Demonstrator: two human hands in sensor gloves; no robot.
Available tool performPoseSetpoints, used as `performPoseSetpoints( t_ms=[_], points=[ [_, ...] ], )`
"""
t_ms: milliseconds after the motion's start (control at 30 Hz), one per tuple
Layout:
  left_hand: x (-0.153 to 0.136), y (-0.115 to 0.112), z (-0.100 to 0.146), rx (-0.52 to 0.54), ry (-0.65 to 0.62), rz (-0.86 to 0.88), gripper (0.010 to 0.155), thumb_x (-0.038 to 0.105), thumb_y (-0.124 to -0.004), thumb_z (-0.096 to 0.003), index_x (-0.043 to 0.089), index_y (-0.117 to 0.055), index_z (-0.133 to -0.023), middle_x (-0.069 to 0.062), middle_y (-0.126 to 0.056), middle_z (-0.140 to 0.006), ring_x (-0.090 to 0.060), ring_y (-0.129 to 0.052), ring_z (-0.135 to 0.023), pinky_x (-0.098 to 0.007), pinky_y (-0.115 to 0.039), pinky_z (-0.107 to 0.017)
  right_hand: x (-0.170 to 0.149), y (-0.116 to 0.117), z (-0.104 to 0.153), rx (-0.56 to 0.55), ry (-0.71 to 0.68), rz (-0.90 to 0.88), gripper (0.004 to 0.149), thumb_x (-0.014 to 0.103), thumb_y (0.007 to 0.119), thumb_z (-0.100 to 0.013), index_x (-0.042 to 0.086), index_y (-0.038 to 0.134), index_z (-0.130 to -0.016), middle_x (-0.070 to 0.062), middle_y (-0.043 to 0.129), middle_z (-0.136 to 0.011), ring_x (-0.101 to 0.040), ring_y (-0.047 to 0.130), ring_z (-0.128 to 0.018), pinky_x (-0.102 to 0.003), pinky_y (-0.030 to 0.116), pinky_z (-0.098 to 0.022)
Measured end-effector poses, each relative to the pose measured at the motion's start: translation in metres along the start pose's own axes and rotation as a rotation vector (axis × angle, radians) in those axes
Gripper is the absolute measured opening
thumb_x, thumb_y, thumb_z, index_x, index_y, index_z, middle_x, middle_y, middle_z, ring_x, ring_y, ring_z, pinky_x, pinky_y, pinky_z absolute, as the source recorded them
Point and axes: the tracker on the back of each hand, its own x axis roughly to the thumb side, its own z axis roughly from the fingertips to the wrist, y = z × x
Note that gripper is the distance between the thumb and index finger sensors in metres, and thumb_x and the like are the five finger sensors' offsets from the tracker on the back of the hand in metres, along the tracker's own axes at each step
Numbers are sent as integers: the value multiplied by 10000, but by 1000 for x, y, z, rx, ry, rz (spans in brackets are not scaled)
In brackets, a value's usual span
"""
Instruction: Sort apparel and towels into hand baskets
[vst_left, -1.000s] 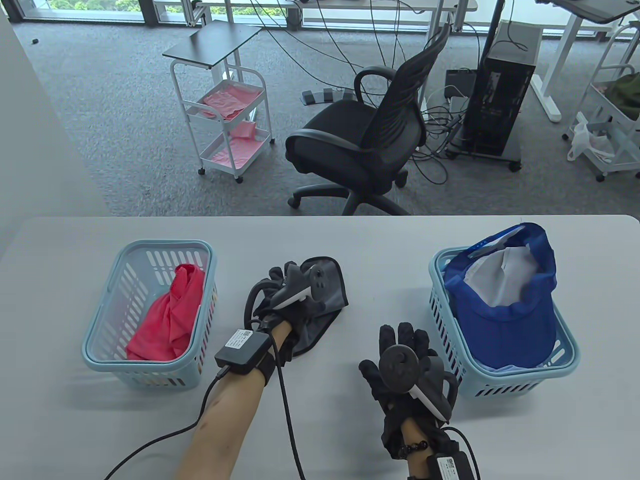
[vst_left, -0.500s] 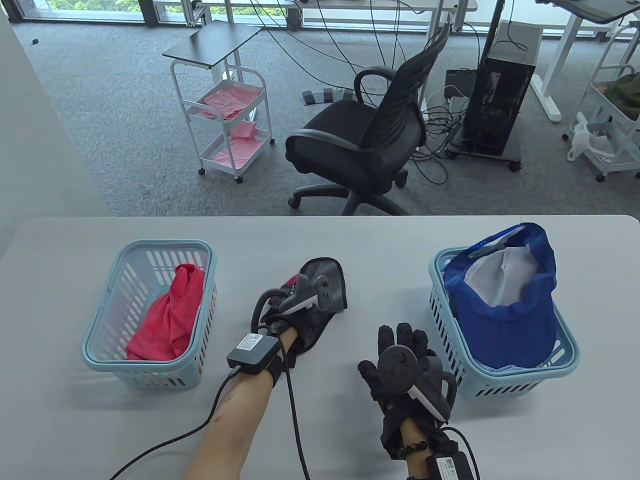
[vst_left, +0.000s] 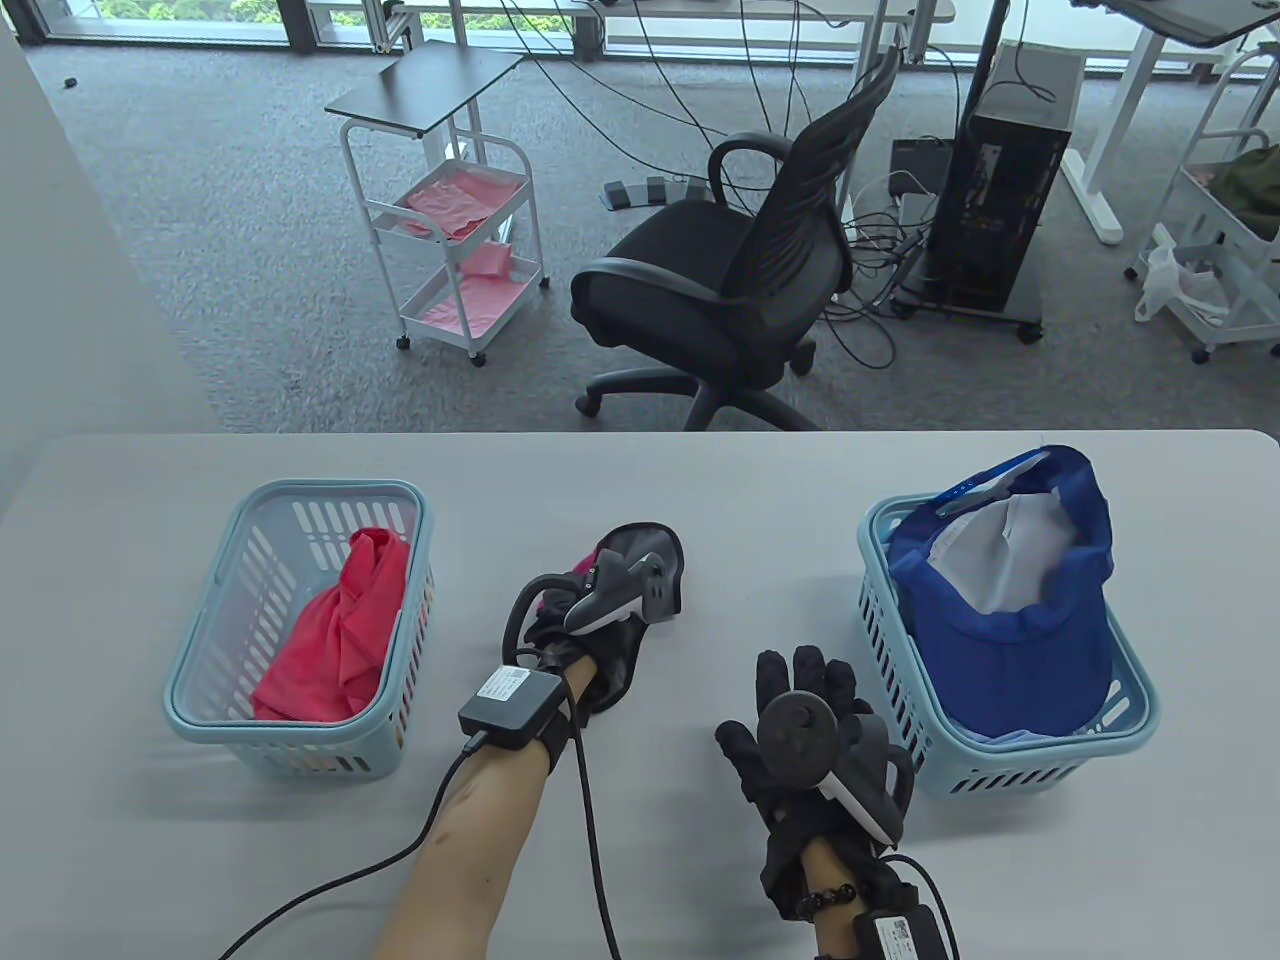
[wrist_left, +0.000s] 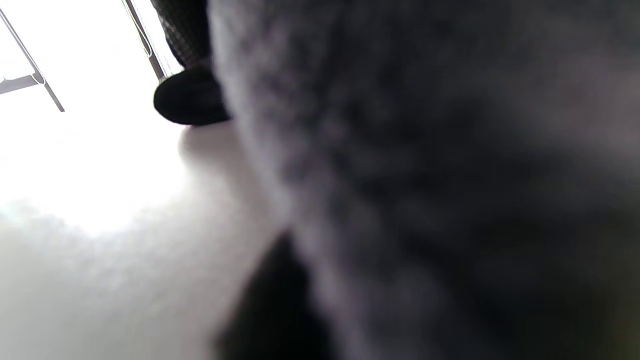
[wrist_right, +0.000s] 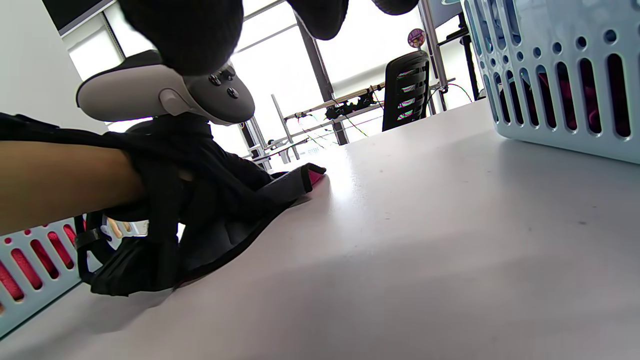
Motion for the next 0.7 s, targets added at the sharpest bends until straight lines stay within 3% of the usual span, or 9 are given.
performPoseSetpoints(
  t_ms=[300, 700],
  points=[
    [2, 0, -1, 45, -11, -14, 439, 480, -732, -529, 387, -672, -953, 84, -654, -1110, -292, -837, -945, -481, -764, -738, 0, -1, 1, -2, 4, 1, 792, 460, 739, -529, 41, 412, -1117, -321, 258, -1123, -624, 269, -975, -757, 349, -675],
    [16, 4, -3, 54, -15, -133, 409, 430, -740, -527, 371, -688, -928, 70, -713, -1052, -264, -916, -876, -460, -816, -707, 2, 1, 0, -10, 15, 27, 786, 457, 740, -528, 43, 421, -1115, -319, 265, -1124, -624, 273, -976, -756, 350, -676]
  ],
)
